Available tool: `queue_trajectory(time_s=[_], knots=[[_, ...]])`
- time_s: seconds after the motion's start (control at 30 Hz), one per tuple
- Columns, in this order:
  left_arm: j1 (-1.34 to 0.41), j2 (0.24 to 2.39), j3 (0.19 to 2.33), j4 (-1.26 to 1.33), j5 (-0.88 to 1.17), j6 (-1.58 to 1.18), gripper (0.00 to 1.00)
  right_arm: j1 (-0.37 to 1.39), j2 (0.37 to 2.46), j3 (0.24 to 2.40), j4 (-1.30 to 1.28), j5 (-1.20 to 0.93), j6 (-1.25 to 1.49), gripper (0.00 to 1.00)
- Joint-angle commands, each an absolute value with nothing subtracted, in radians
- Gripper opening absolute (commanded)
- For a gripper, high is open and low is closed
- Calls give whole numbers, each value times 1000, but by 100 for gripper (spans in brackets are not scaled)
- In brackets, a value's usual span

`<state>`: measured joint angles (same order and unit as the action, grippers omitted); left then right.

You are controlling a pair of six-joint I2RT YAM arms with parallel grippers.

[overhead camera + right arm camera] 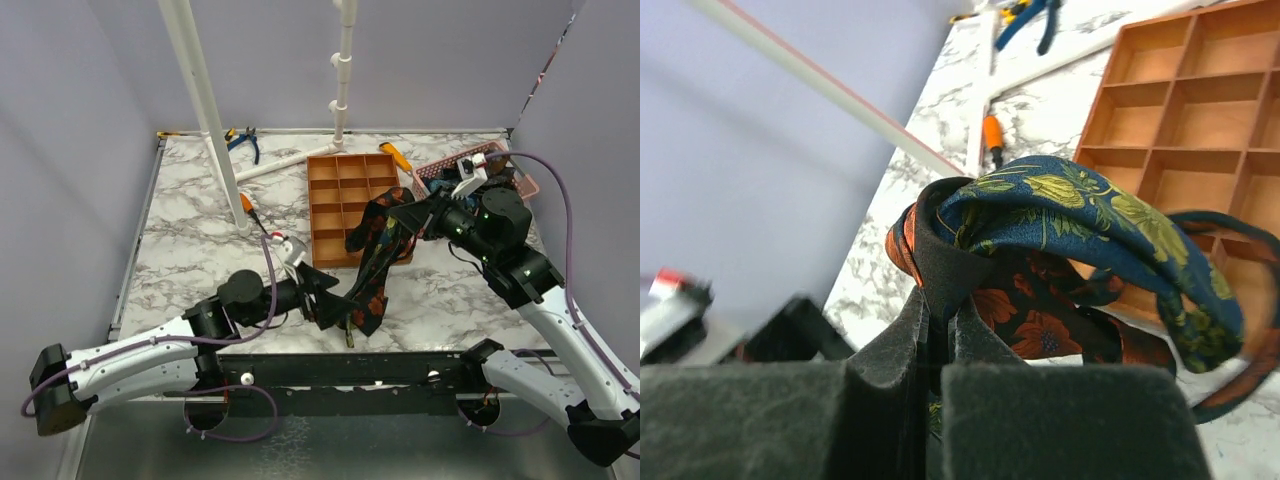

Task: Roll the ties
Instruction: Pick up the tie at the center of the board, then place the tie at the center of the board.

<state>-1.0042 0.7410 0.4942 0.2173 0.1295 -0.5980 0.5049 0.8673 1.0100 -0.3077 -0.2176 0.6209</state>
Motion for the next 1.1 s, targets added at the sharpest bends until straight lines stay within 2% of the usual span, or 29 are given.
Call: queue_trajectory(time_s=[0.0, 0.07, 0.17, 0.47, 0.57, 0.6, 0.63, 0.67, 0.7, 0.73, 0.77, 0.83, 0.87, 1.07], knots=[[-1248, 816, 486, 329, -228, -470, 99, 509, 859, 999, -308, -71, 731, 0], [-1303, 864, 485, 343, -382, -435, 99, 508, 862, 995, -321, -62, 741, 0], [-1318, 930, 490, 358, -492, -408, 99, 508, 858, 985, -333, -68, 749, 1], [-1319, 1171, 556, 344, -623, -358, 99, 508, 846, 983, -372, -90, 738, 0], [-1318, 1188, 550, 348, -663, -355, 90, 508, 844, 989, -382, -130, 721, 1], [-1319, 1191, 549, 350, -655, -343, 83, 508, 847, 993, -390, -142, 718, 7], [-1319, 1194, 548, 353, -642, -329, 73, 508, 851, 998, -402, -163, 711, 22], [-1319, 1197, 548, 357, -619, -315, 58, 509, 851, 998, -413, -172, 707, 33], [-1319, 1198, 548, 356, -599, -303, 46, 508, 847, 999, -426, -170, 704, 53], [-1319, 1193, 550, 353, -581, -296, 35, 508, 840, 997, -440, -162, 700, 65], [-1319, 1182, 551, 341, -570, -296, 24, 508, 830, 996, -458, -143, 695, 74], [-1319, 1135, 559, 268, -570, -316, 4, 508, 803, 1000, -500, -89, 684, 85], [-1319, 1099, 570, 211, -587, -334, 0, 508, 786, 1001, -520, -61, 680, 87], [-1319, 792, 651, -191, -838, -455, 0, 508, 698, 927, -592, 88, 672, 91]])
